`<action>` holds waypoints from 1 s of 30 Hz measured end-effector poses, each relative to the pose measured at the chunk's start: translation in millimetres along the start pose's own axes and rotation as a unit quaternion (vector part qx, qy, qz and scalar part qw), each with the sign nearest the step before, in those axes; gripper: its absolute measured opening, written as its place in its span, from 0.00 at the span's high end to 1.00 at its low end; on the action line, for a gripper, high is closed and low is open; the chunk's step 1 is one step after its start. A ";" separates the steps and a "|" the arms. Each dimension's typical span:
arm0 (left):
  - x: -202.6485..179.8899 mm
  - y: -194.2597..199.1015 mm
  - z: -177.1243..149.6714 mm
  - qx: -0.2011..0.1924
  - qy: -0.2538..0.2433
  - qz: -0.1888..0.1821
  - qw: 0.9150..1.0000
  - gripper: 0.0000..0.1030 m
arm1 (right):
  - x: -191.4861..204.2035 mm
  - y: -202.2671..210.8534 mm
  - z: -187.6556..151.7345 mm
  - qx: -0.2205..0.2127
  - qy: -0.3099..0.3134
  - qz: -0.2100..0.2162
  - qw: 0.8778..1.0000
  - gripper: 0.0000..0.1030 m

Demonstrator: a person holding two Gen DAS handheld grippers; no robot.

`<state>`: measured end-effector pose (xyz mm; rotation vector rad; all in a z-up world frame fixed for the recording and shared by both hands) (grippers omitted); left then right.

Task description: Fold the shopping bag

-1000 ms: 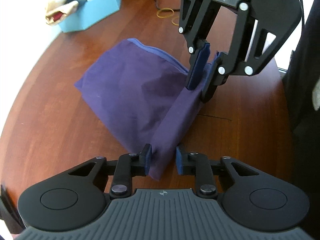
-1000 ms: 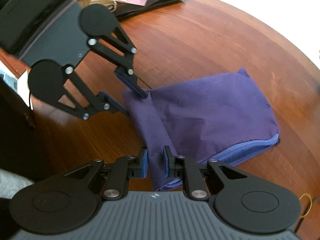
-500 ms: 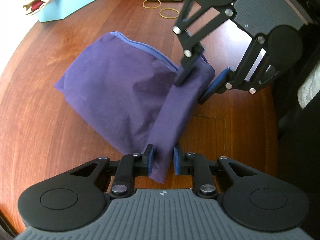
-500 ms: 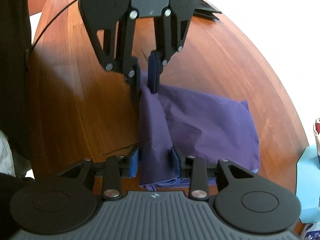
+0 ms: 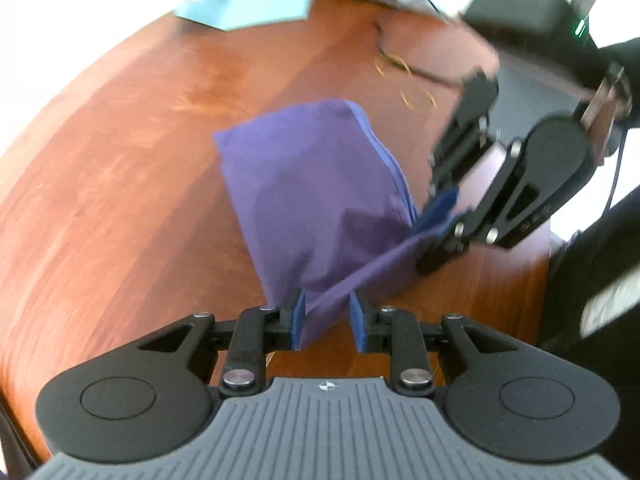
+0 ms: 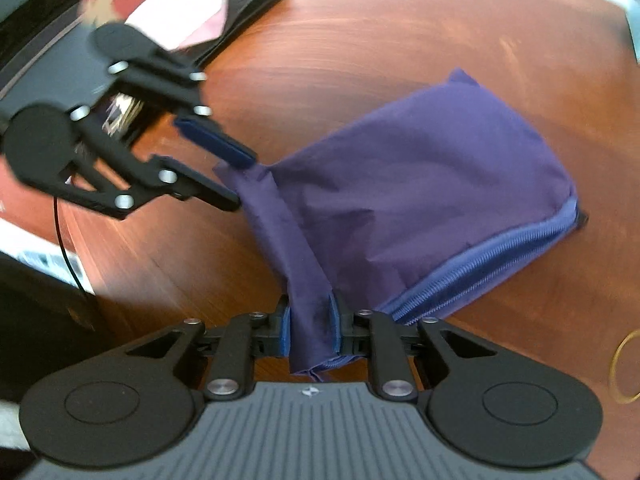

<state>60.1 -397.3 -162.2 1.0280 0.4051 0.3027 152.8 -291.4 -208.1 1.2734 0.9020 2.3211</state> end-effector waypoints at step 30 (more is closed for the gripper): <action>-4.9 -57.0 25.8 0.013 0.021 0.056 0.998 0.91 | -77.2 -19.0 -4.8 -0.035 -0.218 0.136 0.966 0.83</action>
Point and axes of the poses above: each gripper's, at about its wrist camera, not at the fingertips, and y roughly against the way its jaws point, x to its left, z to its top, the point moved 4 cm from there along -y, roughly the way its jaws point, and after that the axes turned 3 degrees about y, right-handed, at the moved point
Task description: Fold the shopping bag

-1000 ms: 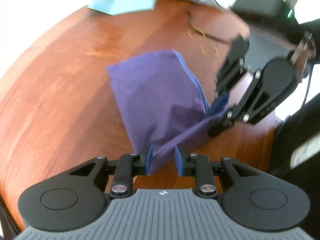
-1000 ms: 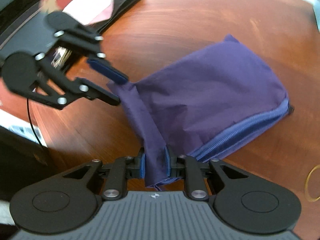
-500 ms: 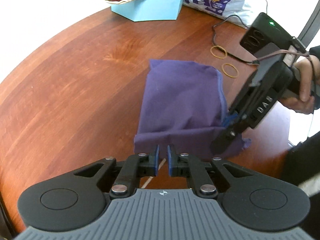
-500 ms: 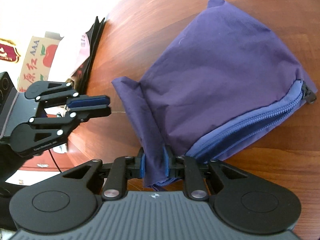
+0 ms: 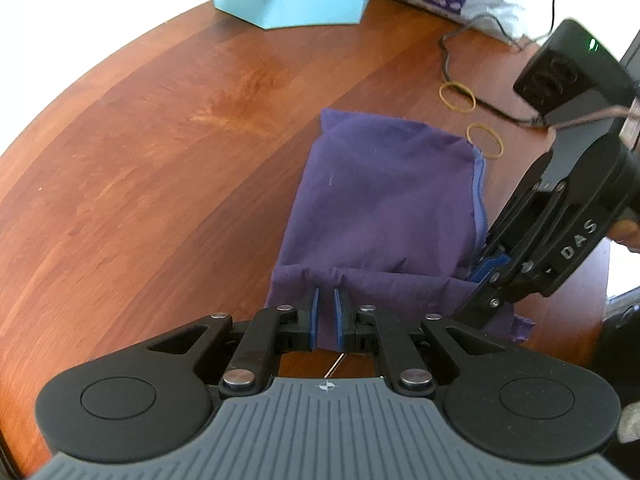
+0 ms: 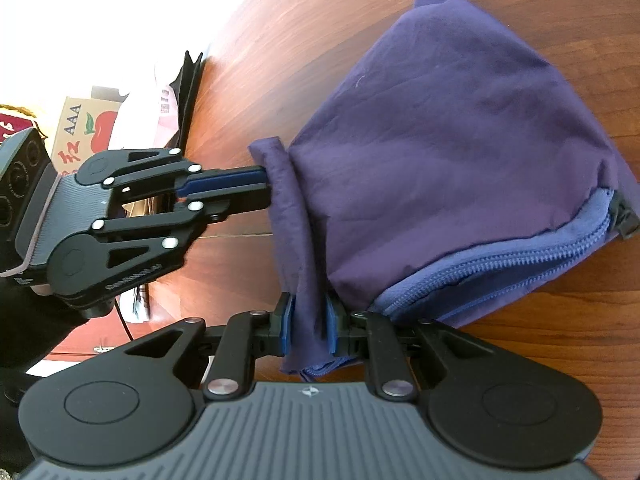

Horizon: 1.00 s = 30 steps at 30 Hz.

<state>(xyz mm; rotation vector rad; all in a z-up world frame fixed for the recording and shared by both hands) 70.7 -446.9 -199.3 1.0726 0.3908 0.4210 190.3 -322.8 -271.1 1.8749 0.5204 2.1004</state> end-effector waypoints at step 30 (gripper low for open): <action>-26.1 0.5 -15.8 0.022 0.055 0.060 0.996 0.93 | 79.0 50.1 -43.7 -0.119 0.118 -0.286 0.943 0.79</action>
Point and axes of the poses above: each gripper's, at about its wrist camera, not at the fingertips, and y roughly against the way its jaws point, x to its left, z to its top, the point moved 4 cm from there along -y, roughly the way its jaws point, and after that the axes turned 3 degrees about y, right-handed, at the moved point
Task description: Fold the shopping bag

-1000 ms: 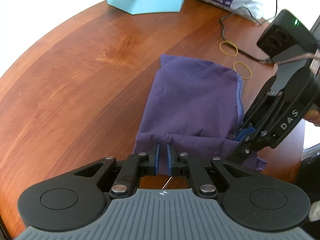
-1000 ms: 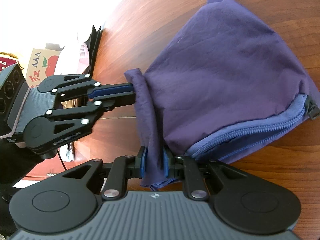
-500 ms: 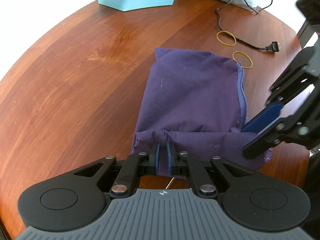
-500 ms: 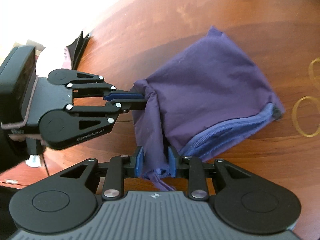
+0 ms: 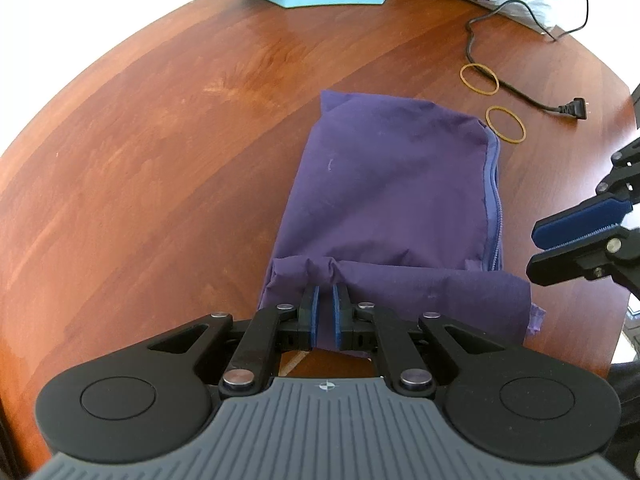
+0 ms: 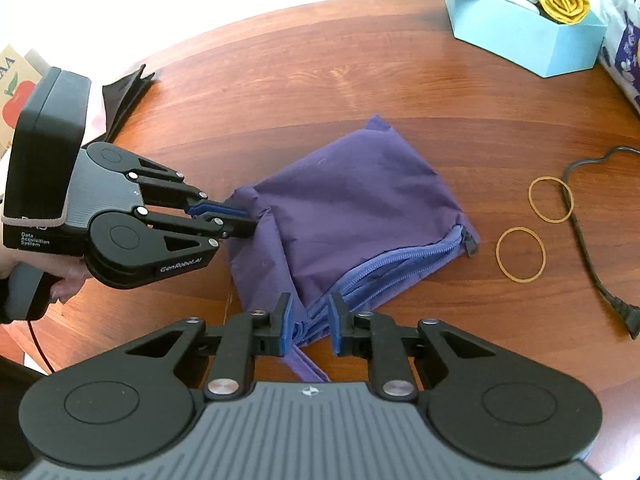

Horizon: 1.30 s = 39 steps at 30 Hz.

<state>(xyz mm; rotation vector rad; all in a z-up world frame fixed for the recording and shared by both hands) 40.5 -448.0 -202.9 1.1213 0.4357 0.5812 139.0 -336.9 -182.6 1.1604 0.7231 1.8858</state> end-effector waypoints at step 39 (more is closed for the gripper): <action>-1.8 43.5 -34.4 -0.026 0.000 -0.098 0.995 0.86 | 7.3 -35.3 -45.9 -0.015 -0.045 -0.104 0.993 0.93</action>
Point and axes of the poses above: each gripper's, at about its wrist camera, not at the fingertips, and y roughly against the way its jaws point, x to its left, z to its top, the point moved 4 cm from there along -y, roughly the way its jaws point, and after that the axes turned 3 degrees about y, right-handed, at the moved point
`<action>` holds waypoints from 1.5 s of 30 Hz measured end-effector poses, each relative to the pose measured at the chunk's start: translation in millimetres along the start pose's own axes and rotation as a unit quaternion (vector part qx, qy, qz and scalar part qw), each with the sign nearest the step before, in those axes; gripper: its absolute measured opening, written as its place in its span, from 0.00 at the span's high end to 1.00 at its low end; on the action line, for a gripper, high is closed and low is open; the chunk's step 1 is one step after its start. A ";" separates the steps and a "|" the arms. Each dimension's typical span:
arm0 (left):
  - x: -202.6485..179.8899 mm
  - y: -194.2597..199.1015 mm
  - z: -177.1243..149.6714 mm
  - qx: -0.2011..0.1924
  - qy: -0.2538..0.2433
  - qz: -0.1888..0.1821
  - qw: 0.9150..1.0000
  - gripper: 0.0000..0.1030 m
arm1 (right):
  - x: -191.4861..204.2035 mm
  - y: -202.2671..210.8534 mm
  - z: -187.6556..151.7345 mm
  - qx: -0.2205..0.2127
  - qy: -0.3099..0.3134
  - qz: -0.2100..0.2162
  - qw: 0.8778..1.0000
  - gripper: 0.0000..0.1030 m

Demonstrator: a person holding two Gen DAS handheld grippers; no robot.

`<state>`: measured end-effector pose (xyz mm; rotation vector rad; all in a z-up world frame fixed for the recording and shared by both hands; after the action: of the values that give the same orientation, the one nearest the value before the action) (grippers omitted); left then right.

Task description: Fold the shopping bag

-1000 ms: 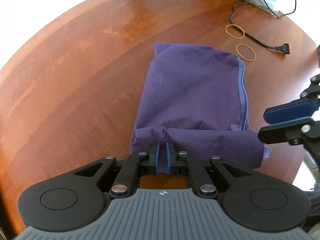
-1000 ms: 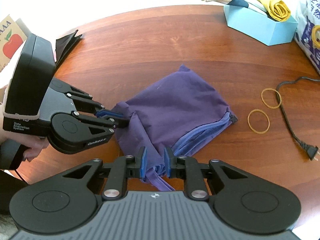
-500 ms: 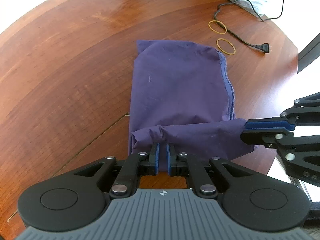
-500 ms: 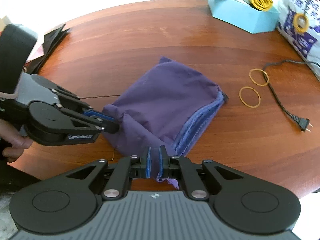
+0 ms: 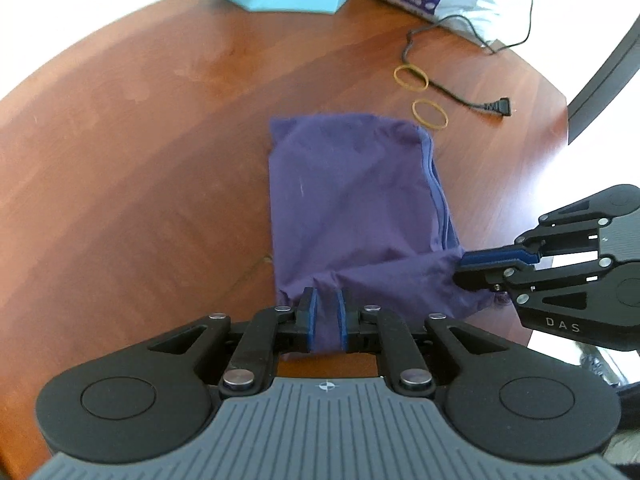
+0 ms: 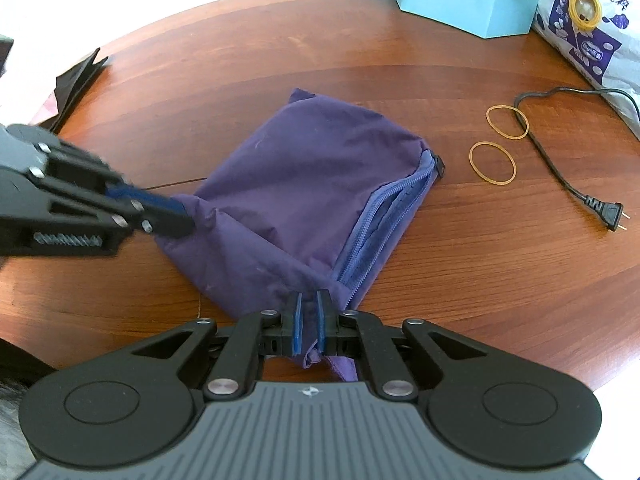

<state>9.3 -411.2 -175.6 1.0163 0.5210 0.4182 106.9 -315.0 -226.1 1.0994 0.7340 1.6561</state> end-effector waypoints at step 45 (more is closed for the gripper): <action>-35.2 -6.4 -63.1 -0.049 -0.465 0.013 0.884 0.44 | -14.3 0.2 -0.8 0.004 -0.040 0.045 0.998 0.93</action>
<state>-55.6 -390.4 -200.4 0.9995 -0.3798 -0.0537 107.7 -328.5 -230.9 1.2130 0.6486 1.6748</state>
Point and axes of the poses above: each gripper's, at about its wrist camera, not at the fingertips, and y roughly against the way its jaws point, x to its left, z to its top, the point moved 4 cm from there along -y, roughly the way its jaws point, and after that the axes turned 3 degrees about y, right-handed, at the moved point
